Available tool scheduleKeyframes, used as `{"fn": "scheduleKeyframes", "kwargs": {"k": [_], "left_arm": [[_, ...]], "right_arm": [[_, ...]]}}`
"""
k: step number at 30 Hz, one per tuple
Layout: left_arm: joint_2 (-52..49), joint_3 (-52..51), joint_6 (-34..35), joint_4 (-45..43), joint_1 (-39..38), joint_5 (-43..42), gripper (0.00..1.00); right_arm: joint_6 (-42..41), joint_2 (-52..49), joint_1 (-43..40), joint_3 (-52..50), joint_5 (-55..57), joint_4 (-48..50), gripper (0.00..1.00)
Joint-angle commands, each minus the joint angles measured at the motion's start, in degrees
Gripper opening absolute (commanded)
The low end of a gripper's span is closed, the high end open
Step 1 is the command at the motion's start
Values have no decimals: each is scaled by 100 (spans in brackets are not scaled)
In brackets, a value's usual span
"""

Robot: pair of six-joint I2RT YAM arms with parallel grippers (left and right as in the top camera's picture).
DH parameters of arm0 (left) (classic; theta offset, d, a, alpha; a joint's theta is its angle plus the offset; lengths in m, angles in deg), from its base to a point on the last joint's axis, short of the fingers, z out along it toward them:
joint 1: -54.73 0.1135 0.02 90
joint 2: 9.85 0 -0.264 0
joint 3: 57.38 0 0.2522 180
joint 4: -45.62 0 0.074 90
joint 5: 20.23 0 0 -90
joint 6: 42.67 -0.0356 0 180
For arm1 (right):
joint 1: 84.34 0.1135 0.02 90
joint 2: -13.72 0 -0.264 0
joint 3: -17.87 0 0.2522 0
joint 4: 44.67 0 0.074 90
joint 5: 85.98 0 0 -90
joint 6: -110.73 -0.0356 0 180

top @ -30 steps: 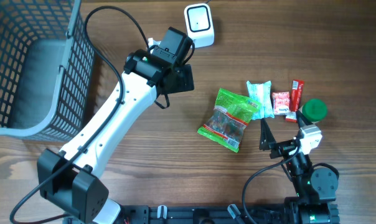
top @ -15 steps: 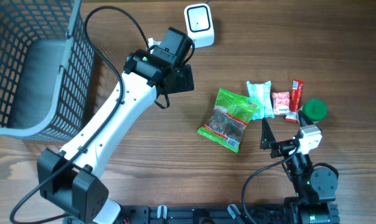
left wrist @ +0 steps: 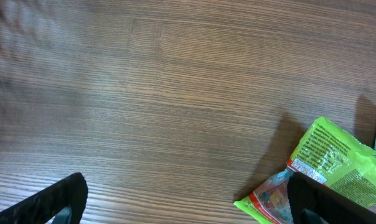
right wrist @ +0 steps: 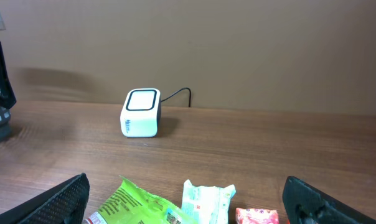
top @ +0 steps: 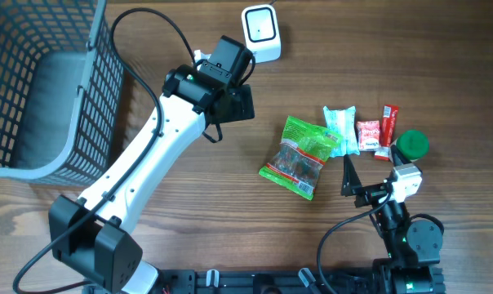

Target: Scan the item barcode

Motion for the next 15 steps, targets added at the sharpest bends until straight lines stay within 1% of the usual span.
{"fn": "scheduleKeyframes", "kwargs": {"k": [1, 6, 8, 12, 13, 15], "left_arm": [[7, -15, -4, 7, 17, 74, 100], [214, -15, -4, 7, -105, 74, 100], [542, -15, -4, 7, -162, 74, 100], [1657, -15, -17, 7, -66, 101, 100], [2273, -15, -136, -22, 186, 444, 100], [3042, -15, -136, -20, 658, 304, 100]], "right_arm": [[72, 46, 28, -4, 79, 2, 100], [74, 46, 28, -4, 79, 0, 100], [74, 46, 28, -4, 79, 0, 100], [72, 46, 28, -4, 79, 0, 100], [72, 46, 28, -4, 79, 0, 100], [72, 46, 28, -4, 79, 0, 100]]}}
